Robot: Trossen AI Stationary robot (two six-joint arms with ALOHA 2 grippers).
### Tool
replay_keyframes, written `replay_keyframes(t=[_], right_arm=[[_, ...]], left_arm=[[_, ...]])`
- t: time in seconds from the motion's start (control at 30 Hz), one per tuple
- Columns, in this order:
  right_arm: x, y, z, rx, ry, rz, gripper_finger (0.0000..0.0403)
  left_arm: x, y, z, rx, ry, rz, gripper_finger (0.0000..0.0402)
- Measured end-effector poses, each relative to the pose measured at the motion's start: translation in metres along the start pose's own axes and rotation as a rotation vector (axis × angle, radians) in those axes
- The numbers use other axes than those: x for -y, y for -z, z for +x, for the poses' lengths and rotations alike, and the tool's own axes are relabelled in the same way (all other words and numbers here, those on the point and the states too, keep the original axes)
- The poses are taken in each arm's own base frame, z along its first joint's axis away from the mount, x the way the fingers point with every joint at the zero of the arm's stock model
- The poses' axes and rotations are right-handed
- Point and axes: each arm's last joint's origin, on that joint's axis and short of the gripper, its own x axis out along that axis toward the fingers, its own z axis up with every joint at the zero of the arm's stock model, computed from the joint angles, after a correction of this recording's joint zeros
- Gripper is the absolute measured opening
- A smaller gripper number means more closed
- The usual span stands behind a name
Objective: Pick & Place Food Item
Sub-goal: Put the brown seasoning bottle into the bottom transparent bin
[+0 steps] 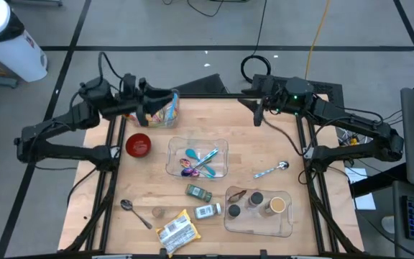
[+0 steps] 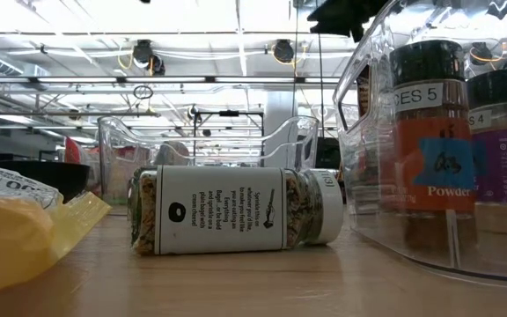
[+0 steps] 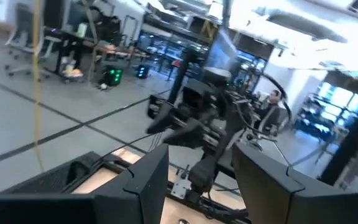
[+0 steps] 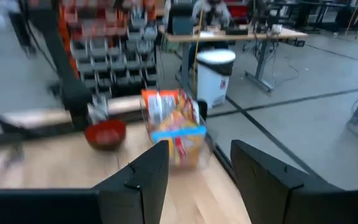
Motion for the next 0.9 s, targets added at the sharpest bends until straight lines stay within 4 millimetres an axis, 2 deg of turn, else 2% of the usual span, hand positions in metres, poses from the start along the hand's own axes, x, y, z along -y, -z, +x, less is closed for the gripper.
replay_keyframes(t=[0.3, 0.43, 0.53, 0.7, 0.9], right_arm=[[0.0, -0.006, 0.003, 0.072, -0.014, 0.301, 0.0164], [-0.002, -0.008, 0.003, 0.073, -0.106, 0.362, 0.0164], [-0.01, -0.011, 0.002, 0.078, -0.221, 0.362, 0.0164], [-0.042, -0.01, 0.001, 0.073, -0.276, 0.314, 0.0164], [-0.094, -0.004, -0.006, 0.061, -0.192, 0.164, 0.0164]], left_arm=[[0.025, 0.011, 0.009, -0.05, 0.173, -0.032, 0.0184], [0.033, 0.014, 0.009, -0.075, 0.227, -0.058, 0.0184], [0.036, 0.021, 0.016, -0.104, 0.239, -0.051, 0.0184], [0.036, 0.028, 0.026, -0.131, 0.24, -0.027, 0.0184], [0.03, 0.048, 0.035, -0.272, 0.198, -0.006, 0.0184]])
